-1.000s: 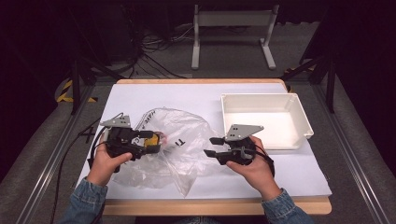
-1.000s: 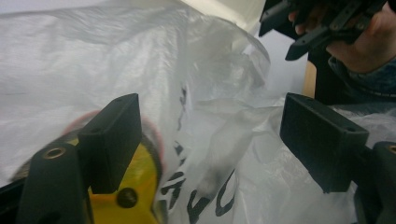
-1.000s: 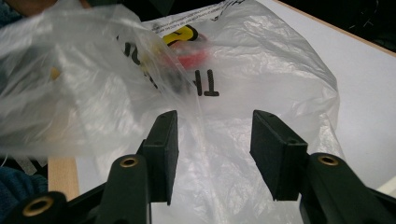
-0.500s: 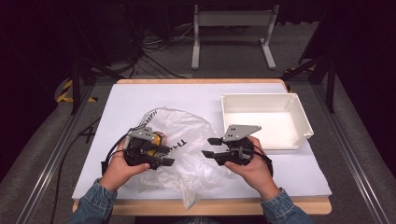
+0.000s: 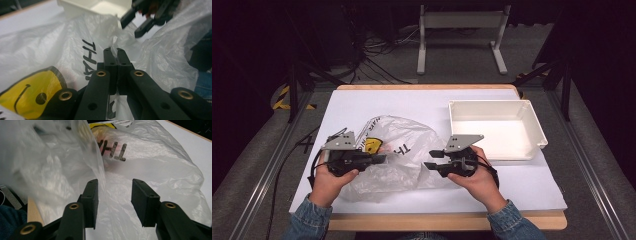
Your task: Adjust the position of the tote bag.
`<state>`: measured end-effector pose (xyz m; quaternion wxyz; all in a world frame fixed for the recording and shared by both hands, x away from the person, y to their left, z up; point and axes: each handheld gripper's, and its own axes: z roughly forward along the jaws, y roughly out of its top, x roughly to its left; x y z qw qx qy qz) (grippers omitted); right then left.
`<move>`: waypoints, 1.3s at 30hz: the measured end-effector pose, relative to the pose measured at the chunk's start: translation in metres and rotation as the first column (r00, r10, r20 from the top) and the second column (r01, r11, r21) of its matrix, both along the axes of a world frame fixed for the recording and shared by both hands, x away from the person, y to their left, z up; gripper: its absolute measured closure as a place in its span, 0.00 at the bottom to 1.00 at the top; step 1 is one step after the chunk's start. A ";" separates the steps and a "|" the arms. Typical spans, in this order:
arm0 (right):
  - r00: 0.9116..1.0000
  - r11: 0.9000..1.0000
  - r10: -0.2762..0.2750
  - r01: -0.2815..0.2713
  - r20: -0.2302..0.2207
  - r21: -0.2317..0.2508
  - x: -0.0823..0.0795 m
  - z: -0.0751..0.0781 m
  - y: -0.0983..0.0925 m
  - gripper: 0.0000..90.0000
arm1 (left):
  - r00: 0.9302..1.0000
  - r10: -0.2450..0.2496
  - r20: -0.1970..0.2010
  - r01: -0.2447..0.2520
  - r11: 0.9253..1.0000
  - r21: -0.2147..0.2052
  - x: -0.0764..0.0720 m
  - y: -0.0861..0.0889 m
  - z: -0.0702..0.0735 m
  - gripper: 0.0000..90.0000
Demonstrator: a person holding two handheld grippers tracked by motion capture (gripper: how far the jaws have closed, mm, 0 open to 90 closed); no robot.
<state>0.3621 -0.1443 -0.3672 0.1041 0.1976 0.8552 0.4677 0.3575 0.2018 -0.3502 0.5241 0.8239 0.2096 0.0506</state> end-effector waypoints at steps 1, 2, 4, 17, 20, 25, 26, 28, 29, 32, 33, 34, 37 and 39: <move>1.000 1.000 0.003 -0.003 0.010 -0.001 0.000 0.000 0.001 0.66 | 1.000 0.019 0.018 -0.019 1.000 -0.020 -0.002 0.004 0.002 1.00; 1.000 1.000 0.007 -0.007 0.018 0.000 -0.001 0.001 0.003 0.67 | 0.998 0.038 0.040 -0.036 0.999 -0.038 -0.003 0.009 0.005 1.00; 0.999 1.000 0.014 -0.014 0.036 0.006 -0.003 0.003 0.005 0.68 | 0.995 0.073 0.067 -0.069 0.995 -0.070 -0.005 0.017 0.008 1.00; 0.992 0.996 -0.075 0.071 0.102 0.048 0.011 0.006 0.018 0.62 | 0.963 0.236 0.127 -0.210 0.960 -0.187 -0.007 0.056 0.015 0.99; 0.988 0.996 -0.075 0.069 0.132 0.052 0.009 0.009 0.020 0.62 | 0.957 0.260 0.131 -0.234 0.954 -0.185 -0.003 0.063 0.011 0.99; 0.966 0.989 -0.143 0.147 0.214 -0.002 0.015 0.006 0.020 0.63 | 0.958 0.250 0.141 -0.223 0.957 -0.184 0.001 0.064 0.006 0.99; 0.962 0.987 -0.148 0.158 0.228 -0.026 0.018 0.006 0.020 0.70 | 0.958 0.246 0.149 -0.217 0.958 -0.187 0.001 0.065 0.007 0.99; 0.955 0.980 -0.160 0.183 0.248 -0.074 0.026 0.007 0.022 0.85 | 0.957 0.245 0.158 -0.216 0.959 -0.184 0.001 0.065 0.008 0.99; 0.956 0.980 -0.160 0.183 0.245 -0.075 0.030 0.008 0.023 0.91 | 0.955 0.247 0.165 -0.218 0.960 -0.178 0.001 0.066 0.008 0.99; 0.950 0.979 -0.166 0.191 0.264 -0.073 0.036 0.012 0.029 0.99 | 0.949 0.261 0.178 -0.234 0.959 -0.161 0.002 0.068 0.007 0.99; 0.948 0.979 -0.168 0.193 0.269 -0.068 0.037 0.014 0.030 1.00 | 0.948 0.264 0.176 -0.238 0.959 -0.153 0.003 0.070 0.006 0.99; 0.948 0.980 -0.171 0.192 0.267 -0.053 0.039 0.015 0.030 1.00 | 0.949 0.267 0.170 -0.241 0.958 -0.156 0.004 0.071 0.004 0.99; 0.953 0.981 -0.187 0.192 0.240 -0.001 0.047 0.017 0.031 1.00 | 0.957 0.250 0.150 -0.226 0.961 -0.162 0.008 0.076 0.000 0.99; 0.951 0.979 -0.203 0.205 0.233 0.015 0.052 0.018 0.032 1.00 | 0.959 0.234 0.158 -0.211 0.966 -0.149 0.006 0.075 0.001 0.99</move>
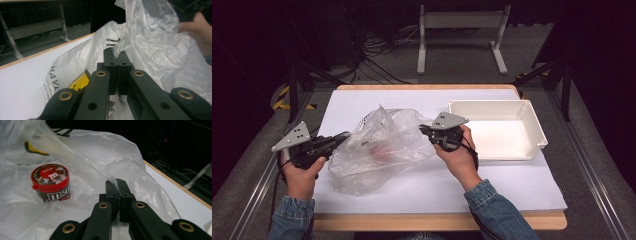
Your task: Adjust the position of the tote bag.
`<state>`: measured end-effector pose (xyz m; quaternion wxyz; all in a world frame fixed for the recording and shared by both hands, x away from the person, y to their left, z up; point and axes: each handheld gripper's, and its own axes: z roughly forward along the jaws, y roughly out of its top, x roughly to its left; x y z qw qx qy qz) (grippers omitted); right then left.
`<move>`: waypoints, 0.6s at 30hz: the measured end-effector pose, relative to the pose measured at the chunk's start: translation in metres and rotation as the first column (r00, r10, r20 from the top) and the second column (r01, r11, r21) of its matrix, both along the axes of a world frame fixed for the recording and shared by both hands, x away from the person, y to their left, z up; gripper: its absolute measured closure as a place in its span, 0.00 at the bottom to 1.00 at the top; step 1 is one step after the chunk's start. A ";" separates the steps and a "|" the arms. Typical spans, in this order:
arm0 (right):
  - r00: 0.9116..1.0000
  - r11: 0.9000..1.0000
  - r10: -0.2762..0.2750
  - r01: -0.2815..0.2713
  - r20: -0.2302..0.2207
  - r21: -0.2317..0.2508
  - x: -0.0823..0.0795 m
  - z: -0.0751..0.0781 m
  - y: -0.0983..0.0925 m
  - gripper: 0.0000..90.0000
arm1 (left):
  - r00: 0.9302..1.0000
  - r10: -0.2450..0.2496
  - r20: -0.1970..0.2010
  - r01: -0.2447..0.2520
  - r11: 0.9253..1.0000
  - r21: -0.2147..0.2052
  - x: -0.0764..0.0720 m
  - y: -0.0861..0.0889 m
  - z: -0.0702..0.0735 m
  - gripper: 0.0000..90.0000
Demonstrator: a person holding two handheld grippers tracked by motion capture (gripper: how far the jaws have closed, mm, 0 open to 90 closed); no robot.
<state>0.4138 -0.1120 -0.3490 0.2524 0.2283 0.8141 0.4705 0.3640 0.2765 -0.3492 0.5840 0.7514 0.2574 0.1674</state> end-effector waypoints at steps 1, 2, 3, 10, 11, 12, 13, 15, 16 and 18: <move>1.000 1.000 -0.003 0.003 0.001 0.009 0.002 0.000 0.001 1.00 | 1.000 -0.004 0.008 0.004 1.000 0.020 -0.002 -0.001 0.002 0.99; 1.000 1.000 -0.004 0.004 0.000 0.025 0.006 0.002 0.001 1.00 | 1.000 -0.011 0.013 0.011 0.999 0.030 -0.003 -0.001 0.003 0.99; 1.000 0.999 -0.005 0.005 -0.005 0.039 0.009 0.003 0.001 1.00 | 1.000 -0.013 0.015 0.013 0.999 0.033 -0.005 -0.002 0.004 0.99; 1.000 0.995 -0.012 0.014 -0.015 0.096 0.026 0.014 0.008 1.00 | 0.995 -0.093 -0.044 0.094 0.996 0.011 -0.004 0.001 -0.002 0.82; 1.000 0.994 -0.002 0.003 -0.010 0.111 0.028 0.015 0.009 1.00 | 0.995 -0.087 -0.047 0.087 0.996 -0.015 -0.003 0.005 -0.001 0.70; 1.000 0.993 0.011 -0.011 -0.002 0.119 0.028 0.016 0.010 1.00 | 0.995 -0.075 -0.058 0.072 0.996 -0.062 -0.003 0.009 0.001 0.57; 1.000 0.993 0.011 -0.011 -0.002 0.119 0.028 0.016 0.010 1.00 | 0.995 -0.075 -0.058 0.072 0.996 -0.062 -0.003 0.009 0.001 0.49; 0.999 0.991 0.031 -0.032 0.006 0.127 0.028 0.018 0.012 1.00 | 0.996 -0.060 -0.060 0.051 0.989 -0.140 -0.002 0.019 0.007 0.46; 0.999 0.991 0.040 -0.041 0.009 0.126 0.027 0.018 0.013 1.00 | 0.997 -0.053 -0.053 0.044 0.986 -0.161 -0.002 0.021 0.011 0.44; 0.998 0.990 0.056 -0.057 0.012 0.126 0.026 0.017 0.016 1.00 | 0.998 -0.043 -0.053 0.033 0.983 -0.181 -0.001 0.022 0.014 0.40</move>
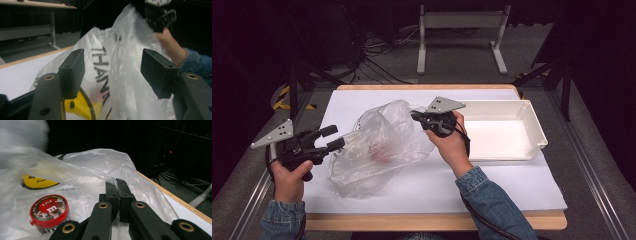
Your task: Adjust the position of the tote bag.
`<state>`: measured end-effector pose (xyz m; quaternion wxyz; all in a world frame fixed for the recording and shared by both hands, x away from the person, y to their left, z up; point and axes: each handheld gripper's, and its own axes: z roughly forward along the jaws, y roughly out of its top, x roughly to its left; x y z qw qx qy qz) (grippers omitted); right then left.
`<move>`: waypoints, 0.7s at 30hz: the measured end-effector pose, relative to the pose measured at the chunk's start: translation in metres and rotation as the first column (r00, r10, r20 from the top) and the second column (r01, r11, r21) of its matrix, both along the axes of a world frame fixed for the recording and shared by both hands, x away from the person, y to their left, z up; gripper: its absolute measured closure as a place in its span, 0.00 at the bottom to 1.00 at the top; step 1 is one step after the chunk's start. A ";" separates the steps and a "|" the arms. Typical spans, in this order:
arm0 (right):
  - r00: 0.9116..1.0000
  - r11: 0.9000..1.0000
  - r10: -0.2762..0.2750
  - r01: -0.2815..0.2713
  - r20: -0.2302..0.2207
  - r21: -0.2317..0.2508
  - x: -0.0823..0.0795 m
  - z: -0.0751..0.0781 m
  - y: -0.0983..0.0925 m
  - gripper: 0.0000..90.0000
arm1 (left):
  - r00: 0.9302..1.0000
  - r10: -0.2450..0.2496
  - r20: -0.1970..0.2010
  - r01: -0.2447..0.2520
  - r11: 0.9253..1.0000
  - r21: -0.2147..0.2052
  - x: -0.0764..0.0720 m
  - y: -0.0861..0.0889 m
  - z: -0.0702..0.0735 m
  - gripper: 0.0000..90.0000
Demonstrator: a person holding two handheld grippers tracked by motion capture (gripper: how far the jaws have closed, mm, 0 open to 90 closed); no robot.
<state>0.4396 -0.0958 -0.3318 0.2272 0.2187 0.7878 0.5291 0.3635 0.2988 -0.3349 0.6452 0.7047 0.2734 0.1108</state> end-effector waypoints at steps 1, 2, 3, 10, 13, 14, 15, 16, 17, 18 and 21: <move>1.000 1.000 0.008 -0.008 -0.001 -0.001 -0.001 0.000 0.001 1.00 | 1.000 0.007 -0.001 -0.007 1.000 -0.003 0.002 0.000 0.002 0.39; 1.000 1.000 0.016 -0.016 0.003 -0.004 -0.001 0.000 0.003 1.00 | 1.000 0.005 -0.008 -0.005 1.000 -0.001 0.005 -0.002 0.003 0.38; 1.000 1.000 0.022 -0.022 0.003 -0.004 -0.003 0.000 0.005 1.00 | 1.000 0.001 -0.021 0.000 1.000 0.006 0.007 -0.005 0.003 0.37; 0.999 0.998 0.054 -0.054 0.008 -0.022 -0.004 -0.001 0.018 0.99 | 0.989 -0.049 -0.142 0.069 0.988 0.141 0.030 -0.035 -0.015 0.35; 0.998 0.998 0.057 -0.057 0.011 -0.016 -0.003 -0.002 0.021 0.99 | 0.981 -0.087 -0.172 0.119 0.976 0.184 0.035 -0.043 -0.022 0.43; 0.998 0.998 0.057 -0.056 0.009 -0.013 -0.002 -0.002 0.023 0.99 | 0.980 -0.087 -0.177 0.122 0.972 0.200 0.035 -0.046 -0.023 0.52; 0.998 0.998 0.057 -0.056 0.006 -0.010 -0.001 -0.003 0.023 0.99 | 0.982 -0.081 -0.170 0.118 0.968 0.220 0.035 -0.048 -0.024 0.59; 0.998 0.998 0.055 -0.055 0.006 -0.009 0.000 -0.003 0.024 0.98 | 0.985 -0.062 -0.160 0.101 0.964 0.246 0.034 -0.050 -0.024 0.70; 0.999 0.999 0.052 -0.052 0.003 -0.007 0.002 -0.004 0.025 0.97 | 0.988 -0.048 -0.150 0.087 0.961 0.263 0.034 -0.051 -0.025 0.83; 0.998 0.998 0.055 -0.055 -0.004 -0.007 0.004 -0.005 0.025 0.95 | 0.989 -0.038 -0.140 0.075 0.960 0.270 0.035 -0.051 -0.026 0.92; 0.998 0.998 0.064 -0.064 -0.006 0.004 0.004 -0.007 0.025 0.81 | 0.991 0.033 -0.126 0.002 0.964 0.267 0.036 -0.049 -0.028 0.99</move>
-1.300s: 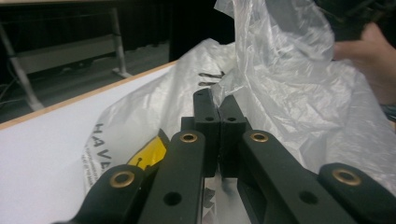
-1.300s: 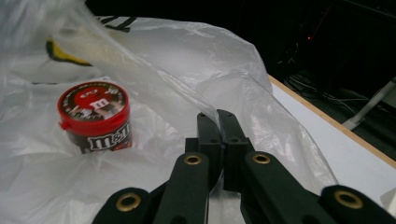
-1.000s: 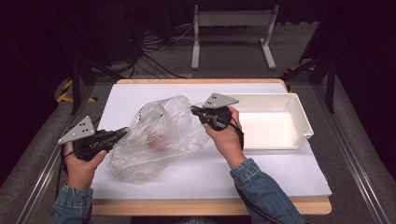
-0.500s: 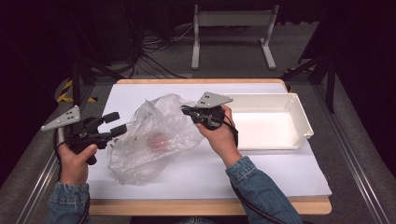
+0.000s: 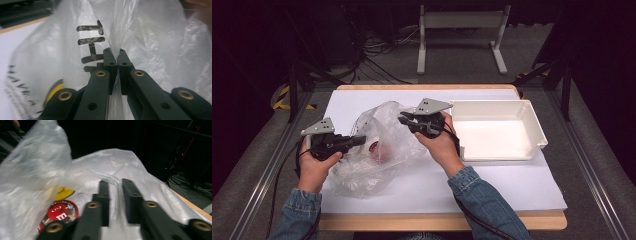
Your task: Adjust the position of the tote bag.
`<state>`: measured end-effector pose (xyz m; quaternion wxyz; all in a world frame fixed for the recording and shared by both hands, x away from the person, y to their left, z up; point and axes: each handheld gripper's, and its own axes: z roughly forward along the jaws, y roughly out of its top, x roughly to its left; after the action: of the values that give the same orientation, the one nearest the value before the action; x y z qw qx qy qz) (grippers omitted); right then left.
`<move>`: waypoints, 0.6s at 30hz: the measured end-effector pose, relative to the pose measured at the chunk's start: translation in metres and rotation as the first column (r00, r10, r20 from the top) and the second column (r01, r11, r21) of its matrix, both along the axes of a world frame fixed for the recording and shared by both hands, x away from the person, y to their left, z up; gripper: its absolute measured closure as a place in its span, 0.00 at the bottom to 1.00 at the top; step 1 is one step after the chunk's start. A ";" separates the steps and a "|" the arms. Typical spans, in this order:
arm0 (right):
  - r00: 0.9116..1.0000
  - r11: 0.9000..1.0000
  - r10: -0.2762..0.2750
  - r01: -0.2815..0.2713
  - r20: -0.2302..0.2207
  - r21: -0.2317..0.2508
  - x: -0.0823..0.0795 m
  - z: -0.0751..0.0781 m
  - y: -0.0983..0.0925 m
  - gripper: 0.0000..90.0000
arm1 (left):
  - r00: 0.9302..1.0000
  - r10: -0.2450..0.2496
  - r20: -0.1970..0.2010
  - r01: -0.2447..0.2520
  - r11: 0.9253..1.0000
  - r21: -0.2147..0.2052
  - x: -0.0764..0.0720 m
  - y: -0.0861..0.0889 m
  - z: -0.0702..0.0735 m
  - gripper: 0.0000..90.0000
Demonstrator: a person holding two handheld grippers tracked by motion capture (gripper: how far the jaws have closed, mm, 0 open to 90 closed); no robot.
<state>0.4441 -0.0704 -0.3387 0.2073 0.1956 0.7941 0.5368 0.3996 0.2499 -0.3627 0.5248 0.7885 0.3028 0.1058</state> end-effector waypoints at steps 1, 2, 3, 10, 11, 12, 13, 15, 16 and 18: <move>1.000 1.000 0.005 -0.005 0.008 -0.001 -0.001 0.000 -0.001 0.77 | 1.000 0.025 0.001 -0.025 1.000 -0.009 0.000 0.002 -0.001 1.00; 1.000 1.000 0.007 -0.007 0.015 0.004 -0.003 0.001 -0.001 0.74 | 0.999 0.047 0.005 -0.047 0.999 -0.015 0.001 0.004 -0.001 1.00; 1.000 1.000 0.008 -0.008 0.027 0.008 -0.005 0.003 -0.002 0.69 | 0.998 0.068 0.010 -0.068 0.997 -0.023 0.001 0.005 0.000 1.00; 0.996 0.997 0.042 -0.047 0.075 0.064 -0.026 0.020 -0.012 0.60 | 0.992 0.111 0.062 -0.109 0.993 -0.033 0.001 0.006 0.005 1.00; 0.996 0.996 0.052 -0.057 0.066 0.072 -0.029 0.022 -0.013 0.60 | 0.992 0.110 0.063 -0.108 0.994 -0.036 0.000 0.005 0.005 1.00; 0.996 0.995 0.063 -0.067 0.057 0.080 -0.031 0.023 -0.013 0.60 | 0.992 0.108 0.058 -0.106 0.993 -0.047 0.000 0.003 0.006 1.00; 0.996 0.993 0.077 -0.080 0.041 0.088 -0.034 0.025 -0.013 0.59 | 0.993 0.099 0.063 -0.096 0.994 -0.046 0.000 0.002 0.007 1.00; 0.994 0.990 0.109 -0.110 0.013 0.091 -0.038 0.025 -0.010 0.57 | 0.994 0.076 0.076 -0.072 0.996 -0.050 -0.001 -0.001 0.008 1.00; 0.992 0.989 0.124 -0.123 0.000 0.087 -0.040 0.025 -0.008 0.54 | 0.995 0.057 0.083 -0.053 0.998 -0.045 -0.002 -0.003 0.009 1.00; 0.988 0.986 0.149 -0.146 -0.028 0.082 -0.041 0.023 0.000 0.51 | 0.995 0.025 0.097 -0.021 0.999 -0.036 -0.003 -0.007 0.011 1.00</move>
<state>0.4032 -0.0708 -0.3159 0.1456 0.1535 0.7878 0.5785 0.3963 0.2431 -0.3515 0.5512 0.7697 0.2877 0.1448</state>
